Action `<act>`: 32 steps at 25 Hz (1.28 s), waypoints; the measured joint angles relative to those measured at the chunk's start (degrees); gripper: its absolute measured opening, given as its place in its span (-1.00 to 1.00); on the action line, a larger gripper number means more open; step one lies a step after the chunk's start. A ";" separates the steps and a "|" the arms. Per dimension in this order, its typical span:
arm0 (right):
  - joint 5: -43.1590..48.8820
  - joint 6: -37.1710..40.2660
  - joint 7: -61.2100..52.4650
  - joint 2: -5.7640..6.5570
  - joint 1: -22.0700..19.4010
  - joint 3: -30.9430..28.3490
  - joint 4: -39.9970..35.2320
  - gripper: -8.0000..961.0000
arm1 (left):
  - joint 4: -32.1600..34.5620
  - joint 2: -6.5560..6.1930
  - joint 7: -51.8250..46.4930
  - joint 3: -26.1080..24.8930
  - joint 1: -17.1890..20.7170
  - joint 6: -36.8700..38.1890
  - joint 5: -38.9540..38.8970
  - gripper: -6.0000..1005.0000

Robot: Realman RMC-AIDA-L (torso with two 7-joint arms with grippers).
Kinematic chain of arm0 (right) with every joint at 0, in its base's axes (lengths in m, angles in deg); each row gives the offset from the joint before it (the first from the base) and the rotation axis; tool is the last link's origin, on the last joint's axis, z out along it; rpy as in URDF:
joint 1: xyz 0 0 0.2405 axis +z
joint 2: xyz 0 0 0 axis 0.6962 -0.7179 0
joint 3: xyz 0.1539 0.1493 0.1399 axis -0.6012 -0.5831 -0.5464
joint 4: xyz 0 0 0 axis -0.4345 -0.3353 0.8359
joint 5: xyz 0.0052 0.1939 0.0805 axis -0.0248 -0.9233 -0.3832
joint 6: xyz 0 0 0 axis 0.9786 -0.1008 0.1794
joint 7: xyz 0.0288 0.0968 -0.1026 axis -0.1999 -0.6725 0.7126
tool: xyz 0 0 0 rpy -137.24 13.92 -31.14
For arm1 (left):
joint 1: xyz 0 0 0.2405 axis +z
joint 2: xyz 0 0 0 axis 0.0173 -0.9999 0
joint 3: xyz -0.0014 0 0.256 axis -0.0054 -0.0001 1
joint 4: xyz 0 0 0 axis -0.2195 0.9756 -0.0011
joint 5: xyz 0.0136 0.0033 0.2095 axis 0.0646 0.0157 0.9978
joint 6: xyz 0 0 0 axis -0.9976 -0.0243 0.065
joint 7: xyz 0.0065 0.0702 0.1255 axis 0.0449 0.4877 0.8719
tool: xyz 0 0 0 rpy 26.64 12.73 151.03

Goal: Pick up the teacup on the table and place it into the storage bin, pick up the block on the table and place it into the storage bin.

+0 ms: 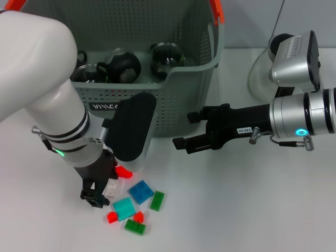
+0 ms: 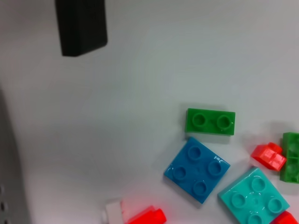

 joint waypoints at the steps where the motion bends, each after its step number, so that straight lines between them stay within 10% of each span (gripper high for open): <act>1: 0.00 0.00 0.00 0.01 0.01 0.00 0.00 0.97 | -0.29 0.01 0.04 0.00 -0.11 -0.11 0.00 0.01; 25: -0.08 -0.09 0.00 0.01 -0.33 0.00 0.00 0.97 | -0.61 0.01 -1.12 -0.22 -1.21 0.28 -0.06 -0.15; 32: -0.17 -0.09 0.00 0.13 -0.63 0.00 0.00 0.97 | 5.22 0.01 -2.28 -8.20 1.58 5.74 -5.09 -0.16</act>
